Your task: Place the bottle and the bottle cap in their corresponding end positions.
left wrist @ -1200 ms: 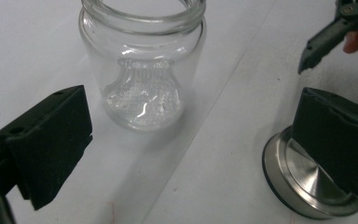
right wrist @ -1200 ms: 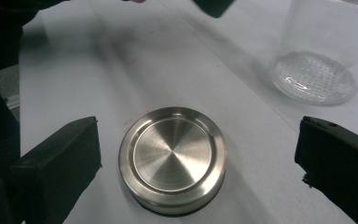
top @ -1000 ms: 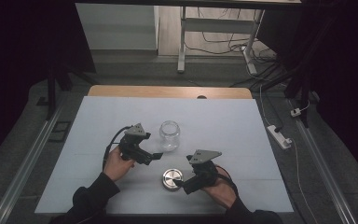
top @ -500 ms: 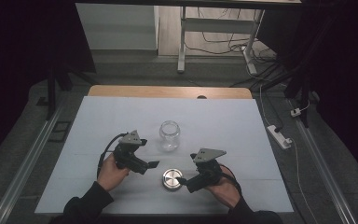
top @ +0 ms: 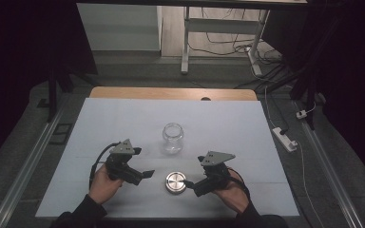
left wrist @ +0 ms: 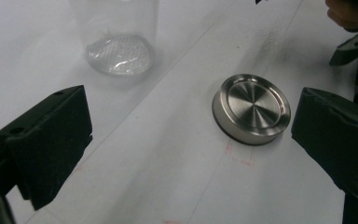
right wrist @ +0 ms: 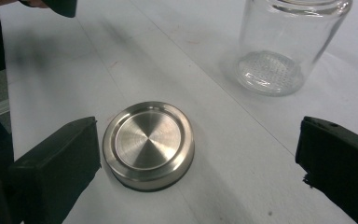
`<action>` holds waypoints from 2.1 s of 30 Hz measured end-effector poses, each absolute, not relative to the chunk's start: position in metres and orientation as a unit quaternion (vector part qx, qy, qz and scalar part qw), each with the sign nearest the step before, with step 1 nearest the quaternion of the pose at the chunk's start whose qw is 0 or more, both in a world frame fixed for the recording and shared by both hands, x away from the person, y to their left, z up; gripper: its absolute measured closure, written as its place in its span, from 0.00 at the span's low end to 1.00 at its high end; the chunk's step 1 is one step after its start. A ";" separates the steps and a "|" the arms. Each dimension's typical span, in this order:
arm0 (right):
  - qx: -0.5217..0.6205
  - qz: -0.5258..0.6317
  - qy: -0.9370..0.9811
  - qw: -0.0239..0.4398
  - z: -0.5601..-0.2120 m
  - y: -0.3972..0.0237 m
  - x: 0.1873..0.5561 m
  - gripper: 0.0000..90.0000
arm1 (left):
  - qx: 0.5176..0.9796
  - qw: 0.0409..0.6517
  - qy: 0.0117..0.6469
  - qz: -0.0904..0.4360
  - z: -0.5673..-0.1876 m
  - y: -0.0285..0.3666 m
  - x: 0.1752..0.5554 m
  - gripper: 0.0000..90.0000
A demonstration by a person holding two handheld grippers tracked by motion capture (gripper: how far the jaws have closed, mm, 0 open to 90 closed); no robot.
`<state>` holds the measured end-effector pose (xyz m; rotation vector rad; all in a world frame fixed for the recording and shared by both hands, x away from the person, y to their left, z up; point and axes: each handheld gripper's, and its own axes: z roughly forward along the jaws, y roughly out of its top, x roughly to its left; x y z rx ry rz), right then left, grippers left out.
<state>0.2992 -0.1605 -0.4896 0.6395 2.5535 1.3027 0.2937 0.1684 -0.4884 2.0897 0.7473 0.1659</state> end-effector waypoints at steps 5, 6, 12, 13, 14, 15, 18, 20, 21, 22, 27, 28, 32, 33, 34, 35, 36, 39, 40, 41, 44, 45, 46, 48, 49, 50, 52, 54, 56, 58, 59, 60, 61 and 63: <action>0.220 0.439 0.865 0.107 -0.489 -0.166 0.298 0.00 | 0.840 0.439 0.311 0.071 -0.491 0.177 0.285 0.00; 0.221 0.438 0.864 0.109 -0.488 -0.167 0.297 0.00 | 0.839 0.439 0.313 0.072 -0.491 0.179 0.283 0.00; 0.232 0.438 0.861 0.117 -0.486 -0.176 0.295 0.00 | 0.831 0.443 0.327 0.078 -0.492 0.190 0.274 0.00; 0.234 0.438 0.860 0.118 -0.486 -0.178 0.295 0.00 | 0.829 0.444 0.330 0.078 -0.492 0.192 0.272 0.00; 0.236 0.438 0.859 0.119 -0.485 -0.180 0.294 0.00 | 0.829 0.444 0.331 0.079 -0.493 0.194 0.271 0.00; 0.239 0.439 0.858 0.121 -0.485 -0.182 0.294 0.00 | 0.827 0.445 0.334 0.080 -0.493 0.196 0.270 0.00; 0.246 0.438 0.856 0.124 -0.484 -0.187 0.293 0.00 | 0.824 0.446 0.340 0.081 -0.494 0.200 0.266 0.00; 0.250 0.437 0.855 0.126 -0.483 -0.190 0.293 0.00 | 0.822 0.446 0.344 0.083 -0.494 0.203 0.264 0.00; 0.252 0.437 0.854 0.127 -0.483 -0.191 0.292 0.00 | 0.821 0.446 0.345 0.084 -0.494 0.204 0.263 0.00; 0.252 0.436 0.854 0.129 -0.483 -0.193 0.292 0.00 | 0.822 0.445 0.346 0.086 -0.494 0.205 0.262 0.00; 0.261 0.435 0.852 0.134 -0.483 -0.200 0.290 0.00 | 0.820 0.440 0.353 0.093 -0.495 0.209 0.255 0.00; 0.263 0.435 0.851 0.135 -0.483 -0.202 0.289 0.00 | 0.820 0.440 0.355 0.095 -0.495 0.211 0.254 0.00; 0.273 0.435 0.847 0.140 -0.482 -0.210 0.288 0.00 | 0.816 0.438 0.363 0.099 -0.495 0.216 0.249 0.00; 0.275 0.435 0.846 0.141 -0.482 -0.213 0.287 0.00 | 0.815 0.438 0.365 0.100 -0.496 0.218 0.247 0.00; 0.278 0.435 0.845 0.143 -0.482 -0.215 0.286 0.00 | 0.814 0.438 0.367 0.100 -0.496 0.220 0.246 0.00; 0.281 0.435 0.843 0.145 -0.481 -0.218 0.286 0.00 | 0.813 0.438 0.369 0.101 -0.496 0.221 0.245 0.00; 0.283 0.435 0.842 0.146 -0.481 -0.220 0.285 0.00 | 0.812 0.438 0.372 0.102 -0.497 0.223 0.244 0.00; 0.292 0.434 0.839 0.151 -0.482 -0.229 0.283 0.00 | 0.809 0.436 0.380 0.106 -0.498 0.228 0.239 0.00; 0.295 0.433 0.838 0.154 -0.482 -0.231 0.282 0.00 | 0.808 0.435 0.382 0.108 -0.498 0.230 0.237 0.00; 0.299 0.432 0.837 0.156 -0.482 -0.234 0.282 0.00 | 0.807 0.435 0.384 0.109 -0.499 0.232 0.236 0.00; 0.313 0.429 0.832 0.162 -0.483 -0.244 0.280 0.00 | 0.803 0.433 0.392 0.114 -0.500 0.239 0.229 0.00; 0.317 0.429 0.830 0.164 -0.483 -0.247 0.279 0.00 | 0.802 0.433 0.396 0.114 -0.501 0.241 0.227 0.00; 0.322 0.428 0.828 0.166 -0.484 -0.250 0.278 0.00 | 0.800 0.433 0.400 0.114 -0.502 0.244 0.225 0.00; 0.330 0.426 0.825 0.171 -0.484 -0.256 0.276 0.00 | 0.796 0.435 0.406 0.114 -0.503 0.249 0.221 0.00; 0.333 0.426 0.823 0.173 -0.484 -0.259 0.275 0.00 | 0.793 0.435 0.410 0.113 -0.504 0.252 0.218 0.00; 0.337 0.424 0.822 0.175 -0.484 -0.262 0.275 0.00 | 0.792 0.435 0.413 0.113 -0.505 0.255 0.216 0.00; 0.344 0.421 0.820 0.179 -0.485 -0.268 0.273 0.00 | 0.788 0.436 0.420 0.111 -0.507 0.260 0.212 0.00; 0.352 0.419 0.817 0.181 -0.486 -0.273 0.271 0.00 | 0.784 0.435 0.428 0.111 -0.509 0.265 0.208 0.00; 0.358 0.415 0.816 0.182 -0.486 -0.278 0.270 0.00 | 0.781 0.434 0.437 0.109 -0.511 0.269 0.205 0.00; 0.363 0.411 0.816 0.185 -0.487 -0.283 0.268 0.00 | 0.778 0.431 0.444 0.111 -0.513 0.273 0.202 0.00; 0.366 0.408 0.815 0.186 -0.487 -0.285 0.267 0.00 | 0.776 0.430 0.447 0.110 -0.514 0.275 0.200 0.00; 0.368 0.407 0.814 0.188 -0.488 -0.287 0.266 0.00 | 0.776 0.428 0.449 0.111 -0.515 0.277 0.199 0.00; 0.371 0.406 0.814 0.188 -0.488 -0.289 0.265 0.00 | 0.775 0.426 0.453 0.112 -0.515 0.278 0.197 0.00; 0.377 0.404 0.811 0.190 -0.489 -0.294 0.263 0.00 | 0.774 0.422 0.458 0.114 -0.517 0.280 0.195 0.00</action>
